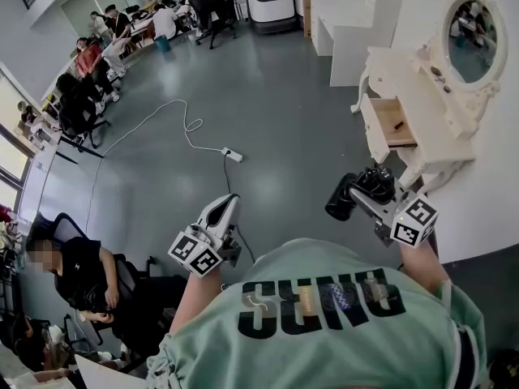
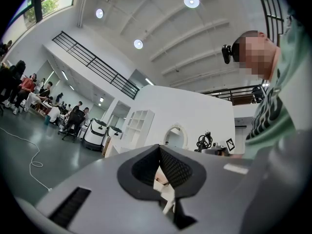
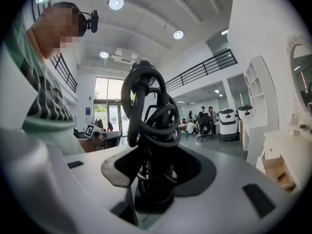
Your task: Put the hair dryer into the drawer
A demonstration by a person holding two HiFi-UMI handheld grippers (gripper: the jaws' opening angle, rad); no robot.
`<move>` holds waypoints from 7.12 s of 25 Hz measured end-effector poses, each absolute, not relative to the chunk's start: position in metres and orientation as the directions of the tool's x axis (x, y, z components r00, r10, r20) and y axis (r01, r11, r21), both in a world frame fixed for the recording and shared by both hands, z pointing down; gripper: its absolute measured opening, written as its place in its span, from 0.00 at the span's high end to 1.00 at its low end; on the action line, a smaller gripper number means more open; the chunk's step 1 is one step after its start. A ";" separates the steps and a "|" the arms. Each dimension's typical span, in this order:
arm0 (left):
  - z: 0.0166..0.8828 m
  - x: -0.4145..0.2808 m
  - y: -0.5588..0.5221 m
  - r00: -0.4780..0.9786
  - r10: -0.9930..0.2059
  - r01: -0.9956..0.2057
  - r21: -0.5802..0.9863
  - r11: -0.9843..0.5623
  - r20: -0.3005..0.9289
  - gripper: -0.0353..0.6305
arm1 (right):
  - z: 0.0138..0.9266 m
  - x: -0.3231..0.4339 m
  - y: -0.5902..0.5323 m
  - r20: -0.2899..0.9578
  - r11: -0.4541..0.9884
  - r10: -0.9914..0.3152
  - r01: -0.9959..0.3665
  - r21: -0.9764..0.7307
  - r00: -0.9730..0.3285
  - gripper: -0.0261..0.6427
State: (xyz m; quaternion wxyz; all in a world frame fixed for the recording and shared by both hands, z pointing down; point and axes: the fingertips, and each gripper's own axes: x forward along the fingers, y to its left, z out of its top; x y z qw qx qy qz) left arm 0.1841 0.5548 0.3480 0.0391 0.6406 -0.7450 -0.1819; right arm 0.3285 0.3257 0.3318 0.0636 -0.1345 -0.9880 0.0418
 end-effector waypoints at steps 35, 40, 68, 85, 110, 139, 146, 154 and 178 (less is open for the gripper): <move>0.384 0.127 0.365 -0.063 -0.983 -0.919 0.393 -0.011 -0.173 0.95 | 0.358 0.301 0.168 0.144 0.980 0.184 0.170 -0.106 -0.972 0.69; 0.382 0.011 0.346 -0.022 -0.979 -0.913 0.404 -0.062 -0.201 0.95 | 0.346 0.196 0.159 0.149 0.988 0.138 0.125 -0.093 -0.979 0.69; 0.396 -0.264 0.184 -0.099 -0.986 -0.920 0.391 0.040 -0.132 0.95 | 0.359 -0.105 -0.017 0.139 0.965 0.249 0.232 -0.124 -0.959 0.69; 0.383 -0.292 0.152 -0.300 -0.945 -0.898 0.375 0.232 -0.133 0.95 | 0.354 -0.174 -0.054 0.138 0.889 0.459 0.451 -0.083 -0.878 0.69; 0.374 -0.327 0.046 -0.015 -0.999 -0.944 0.330 -0.003 -0.052 0.95 | 0.337 -0.172 -0.137 0.127 0.983 0.184 0.179 -0.045 -0.975 0.69; 0.564 0.017 -0.359 0.688 -0.719 -0.673 0.458 -0.580 0.101 0.95 | 0.691 0.154 -0.409 0.734 0.888 -0.193 -0.435 -0.152 -0.651 0.69; 0.593 0.030 -0.356 0.696 -0.707 -0.665 0.485 -0.568 0.126 0.95 | 0.756 0.145 -0.401 0.814 0.893 -0.122 -0.421 -0.160 -0.568 0.69; 0.608 0.024 -0.344 0.683 -0.715 -0.677 0.496 -0.544 0.148 0.95 | 0.784 0.102 -0.415 0.852 0.905 -0.088 -0.399 -0.148 -0.515 0.69; 0.614 -0.010 -0.322 0.631 -0.757 -0.714 0.511 -0.479 0.172 0.95 | 0.847 0.083 -0.428 0.882 0.812 -0.012 -0.519 -0.266 -0.471 0.57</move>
